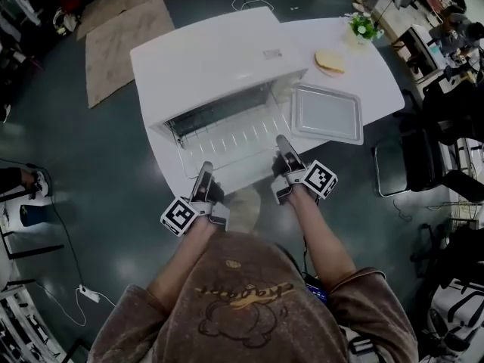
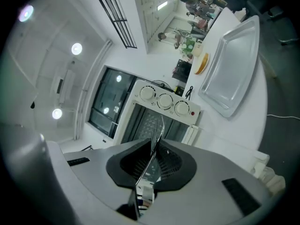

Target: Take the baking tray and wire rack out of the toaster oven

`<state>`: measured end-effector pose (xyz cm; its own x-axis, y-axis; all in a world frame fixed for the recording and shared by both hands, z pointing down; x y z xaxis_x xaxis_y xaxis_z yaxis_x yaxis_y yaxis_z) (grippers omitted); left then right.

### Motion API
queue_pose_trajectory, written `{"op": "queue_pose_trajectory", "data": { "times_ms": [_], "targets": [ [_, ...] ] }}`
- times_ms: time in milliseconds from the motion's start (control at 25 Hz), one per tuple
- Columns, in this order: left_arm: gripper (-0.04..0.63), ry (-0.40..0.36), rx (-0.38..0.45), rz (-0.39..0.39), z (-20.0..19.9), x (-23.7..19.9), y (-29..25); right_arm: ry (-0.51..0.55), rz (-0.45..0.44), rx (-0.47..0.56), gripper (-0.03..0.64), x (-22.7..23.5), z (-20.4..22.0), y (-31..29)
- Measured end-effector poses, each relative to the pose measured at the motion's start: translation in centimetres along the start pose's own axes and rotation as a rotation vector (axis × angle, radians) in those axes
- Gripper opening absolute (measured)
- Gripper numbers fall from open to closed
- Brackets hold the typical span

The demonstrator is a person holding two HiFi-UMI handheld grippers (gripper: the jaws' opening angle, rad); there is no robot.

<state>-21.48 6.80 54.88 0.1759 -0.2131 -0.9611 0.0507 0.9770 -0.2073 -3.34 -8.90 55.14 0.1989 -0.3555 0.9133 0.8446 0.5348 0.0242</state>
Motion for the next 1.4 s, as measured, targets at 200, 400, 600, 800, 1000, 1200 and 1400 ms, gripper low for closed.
{"op": "queue_pose_trajectory", "data": {
  "times_ms": [200,400,600,800,1000,1200,1400],
  "targets": [
    [0.008,-0.032,-0.036,-0.023,1.9,-0.4,2.5,0.032,-0.054,0.028,0.023,-1.5,0.5,3.4],
    [0.008,-0.03,-0.111,0.013,4.5,0.2,4.3,0.079,-0.097,0.063,0.023,-3.2,0.6,7.5],
    [0.008,-0.079,-0.23,0.036,8.2,1.8,3.1,0.06,-0.032,0.202,0.021,-3.3,-1.5,13.4],
    [0.008,-0.11,-0.381,0.085,12.6,3.5,0.3,0.117,0.039,0.325,0.021,-2.8,-4.6,18.8],
    [0.008,-0.153,-0.508,0.118,17.5,5.4,-3.6,0.135,0.122,0.426,0.021,-1.4,-8.4,23.3],
    [0.008,-0.15,-0.609,0.133,21.7,6.8,-7.3,0.128,0.199,0.494,0.021,0.3,-11.6,26.4],
    [0.008,-0.175,-0.675,0.13,24.1,7.8,-11.0,0.137,0.208,0.526,0.022,1.5,-14.7,26.8]
  ]
}}
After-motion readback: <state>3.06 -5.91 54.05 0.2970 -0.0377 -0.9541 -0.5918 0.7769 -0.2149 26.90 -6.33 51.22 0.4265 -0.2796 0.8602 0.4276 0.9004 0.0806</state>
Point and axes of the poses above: the fingertips, and each gripper's own axes: y backward along the fingers, x to its right, z out of its underside, the point moved 1 cm from there along y, backward along the fingers, and after that the axes turned 10 degrees about -z, right-handed, at the moved point
